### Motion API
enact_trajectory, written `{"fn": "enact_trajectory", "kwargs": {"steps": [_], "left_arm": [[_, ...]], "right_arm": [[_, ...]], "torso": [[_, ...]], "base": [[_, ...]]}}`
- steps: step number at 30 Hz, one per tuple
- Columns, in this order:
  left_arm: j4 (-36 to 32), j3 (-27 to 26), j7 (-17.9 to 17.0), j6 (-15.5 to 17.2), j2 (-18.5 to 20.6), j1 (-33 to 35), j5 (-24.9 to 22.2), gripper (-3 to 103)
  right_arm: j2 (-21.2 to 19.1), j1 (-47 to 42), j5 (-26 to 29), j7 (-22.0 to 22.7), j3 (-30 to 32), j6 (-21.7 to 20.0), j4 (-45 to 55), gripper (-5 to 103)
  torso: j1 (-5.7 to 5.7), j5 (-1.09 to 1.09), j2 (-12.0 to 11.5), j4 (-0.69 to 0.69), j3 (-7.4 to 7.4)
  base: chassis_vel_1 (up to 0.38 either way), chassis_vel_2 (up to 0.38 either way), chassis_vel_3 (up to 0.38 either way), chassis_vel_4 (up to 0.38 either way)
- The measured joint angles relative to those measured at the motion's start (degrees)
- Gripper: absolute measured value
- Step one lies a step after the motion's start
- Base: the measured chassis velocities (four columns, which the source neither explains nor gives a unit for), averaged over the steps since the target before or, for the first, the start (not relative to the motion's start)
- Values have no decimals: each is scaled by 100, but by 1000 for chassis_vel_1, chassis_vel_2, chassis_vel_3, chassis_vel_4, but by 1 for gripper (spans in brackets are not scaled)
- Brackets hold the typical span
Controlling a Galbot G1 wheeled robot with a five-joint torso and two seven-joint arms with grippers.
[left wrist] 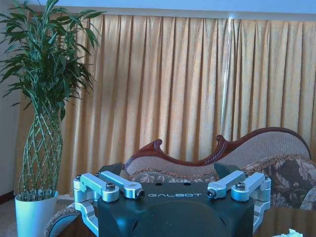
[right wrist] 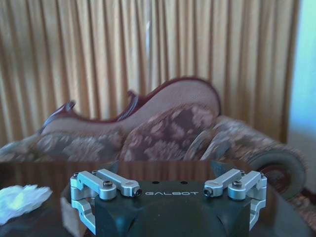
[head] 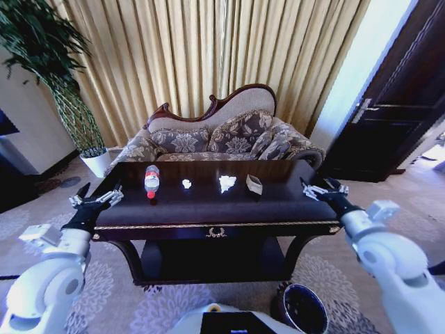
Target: Move to the front of the table and place the trash on the table into the trash bin.
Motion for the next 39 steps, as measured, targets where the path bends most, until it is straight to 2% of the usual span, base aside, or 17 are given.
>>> {"fn": "enact_trajectory", "kwargs": {"steps": [1, 2, 5, 6, 8, 18, 21, 22, 25, 29, 39], "left_arm": [[0, -10, -6, 16, 6, 3, -3, 100], [0, -10, -6, 16, 6, 3, -3, 100], [-1, -19, -8, 54, 17, 20, -10, 100], [-1, -19, -8, 54, 17, 20, -10, 100], [5, -27, -14, 77, 23, 24, -11, 100], [57, -31, -17, 89, 25, 11, -7, 100], [46, 22, -18, 91, -11, 13, 9, 100], [46, 22, -18, 91, -11, 13, 9, 100], [-7, 63, -18, 93, -37, 42, 29, 100], [-26, 91, -18, 93, -56, 69, 78, 100], [-45, 307, -17, 77, -129, 112, 287, 100]], "right_arm": [[-182, 104, 148, 27, -84, -97, -72, 100], [-182, 104, 148, 27, -84, -97, -72, 100], [-726, 558, 664, 259, -488, -401, -275, 100], [-726, 558, 664, 259, -488, -401, -275, 100], [-988, 797, 959, 428, -784, -555, -371, 100], [-1352, 1016, 1549, 426, -1090, -901, -575, 100], [-1482, 1063, 1611, 129, -1193, -854, -676, 100], [-1482, 1063, 1611, 129, -1193, -854, -676, 100], [-1608, 1113, 1507, -235, -1319, -645, -779, 100], [-1635, 1181, 1396, -292, -1439, -565, -863, 100], [-1377, 1360, 391, -431, -2068, -261, -1194, 100]], "torso": [[0, 2, 0, -3, 0], [0, 2, 0, -3, 0], [0, 2, 0, 0, 0], [0, 2, 0, 0, 0], [0, 3, 0, -1, 0], [0, 3, 0, -2, 0], [0, 3, 0, -2, 0], [0, 3, 0, -2, 0], [0, 2, 0, -1, 0], [0, 2, 0, -1, 0], [0, 3, 0, -2, 0]], "base": [[0, 0, 0, 0], [0, 0, 0, 0], [0, 0, 0, 0], [0, 0, 0, 0], [0, 0, 0, 0], [0, 0, 0, 0], [0, 0, 0, 0], [0, 0, 0, 0], [0, 0, 0, 0], [0, 0, 0, 0], [0, 0, 0, 0]]}}
